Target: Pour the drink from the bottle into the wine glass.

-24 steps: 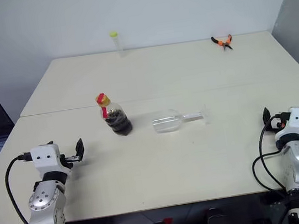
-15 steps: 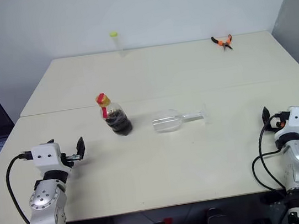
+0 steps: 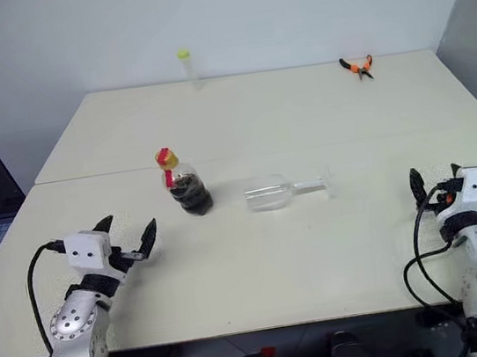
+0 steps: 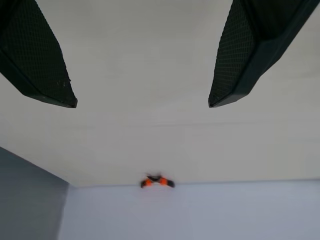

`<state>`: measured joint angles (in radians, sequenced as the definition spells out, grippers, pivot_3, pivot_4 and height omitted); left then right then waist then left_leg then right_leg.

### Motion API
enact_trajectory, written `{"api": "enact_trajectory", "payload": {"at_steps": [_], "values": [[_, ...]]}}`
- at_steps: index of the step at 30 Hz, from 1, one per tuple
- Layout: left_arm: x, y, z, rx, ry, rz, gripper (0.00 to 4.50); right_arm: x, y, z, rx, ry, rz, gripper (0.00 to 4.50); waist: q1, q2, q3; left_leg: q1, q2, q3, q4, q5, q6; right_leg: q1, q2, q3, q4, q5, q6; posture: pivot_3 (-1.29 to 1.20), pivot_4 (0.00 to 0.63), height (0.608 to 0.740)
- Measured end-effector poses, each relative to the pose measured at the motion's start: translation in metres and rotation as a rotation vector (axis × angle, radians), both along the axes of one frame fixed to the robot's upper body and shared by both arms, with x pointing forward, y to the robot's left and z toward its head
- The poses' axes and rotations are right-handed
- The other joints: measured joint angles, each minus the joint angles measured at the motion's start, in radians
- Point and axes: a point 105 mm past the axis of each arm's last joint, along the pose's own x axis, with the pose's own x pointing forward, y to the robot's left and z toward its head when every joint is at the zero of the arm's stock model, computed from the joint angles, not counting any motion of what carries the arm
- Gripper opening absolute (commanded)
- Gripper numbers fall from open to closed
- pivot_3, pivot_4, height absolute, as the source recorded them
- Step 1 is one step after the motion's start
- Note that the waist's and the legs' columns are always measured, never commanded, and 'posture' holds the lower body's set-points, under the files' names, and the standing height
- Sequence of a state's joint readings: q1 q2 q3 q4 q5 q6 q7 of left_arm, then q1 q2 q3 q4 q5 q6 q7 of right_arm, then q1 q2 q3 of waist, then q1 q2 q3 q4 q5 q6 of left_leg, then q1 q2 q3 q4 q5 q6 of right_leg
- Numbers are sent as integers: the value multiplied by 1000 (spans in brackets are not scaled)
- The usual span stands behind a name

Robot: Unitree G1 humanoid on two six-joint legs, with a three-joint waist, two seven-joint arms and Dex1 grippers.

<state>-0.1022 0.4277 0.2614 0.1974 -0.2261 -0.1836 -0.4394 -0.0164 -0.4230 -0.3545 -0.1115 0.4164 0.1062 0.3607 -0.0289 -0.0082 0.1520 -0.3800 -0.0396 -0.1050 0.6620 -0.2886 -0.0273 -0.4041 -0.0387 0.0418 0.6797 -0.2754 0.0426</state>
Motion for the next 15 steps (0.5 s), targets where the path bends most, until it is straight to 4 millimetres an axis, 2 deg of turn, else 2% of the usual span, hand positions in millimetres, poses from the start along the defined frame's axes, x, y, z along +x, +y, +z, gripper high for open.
{"api": "enact_trajectory", "payload": {"at_steps": [5, 9, 12, 15], "values": [[8, -9, -2, -8, 40, -51, 4458, -25, 52, 7, -72, 94, 339, 4500, 0, -1, 1, 0, 0, -1, 0, 0, 0, 0, 0, -1, 0, 0, 0, 0, 150, 740], [16, -19, 3, -2, 53, -102, 4458, -44, 91, 29, -97, 108, 577, 4500, -1, -2, 1, 0, 0, -2, 0, 0, 0, 1, 0, -2, 0, 0, 0, 0, 150, 740], [20, -24, 3, 15, 68, -123, 4458, -53, 107, 35, -99, 119, 665, 4500, 0, -5, 3, 0, 0, -2, 0, 0, 0, 1, 1, -2, -1, 0, 0, 0, 150, 740], [23, -24, -3, 21, 102, -122, 4458, -53, 112, 35, -101, 131, 681, 4500, 0, -5, 3, 0, 0, -2, 0, 0, 0, 1, 0, -2, -1, 0, 0, 0, 150, 740]]}}
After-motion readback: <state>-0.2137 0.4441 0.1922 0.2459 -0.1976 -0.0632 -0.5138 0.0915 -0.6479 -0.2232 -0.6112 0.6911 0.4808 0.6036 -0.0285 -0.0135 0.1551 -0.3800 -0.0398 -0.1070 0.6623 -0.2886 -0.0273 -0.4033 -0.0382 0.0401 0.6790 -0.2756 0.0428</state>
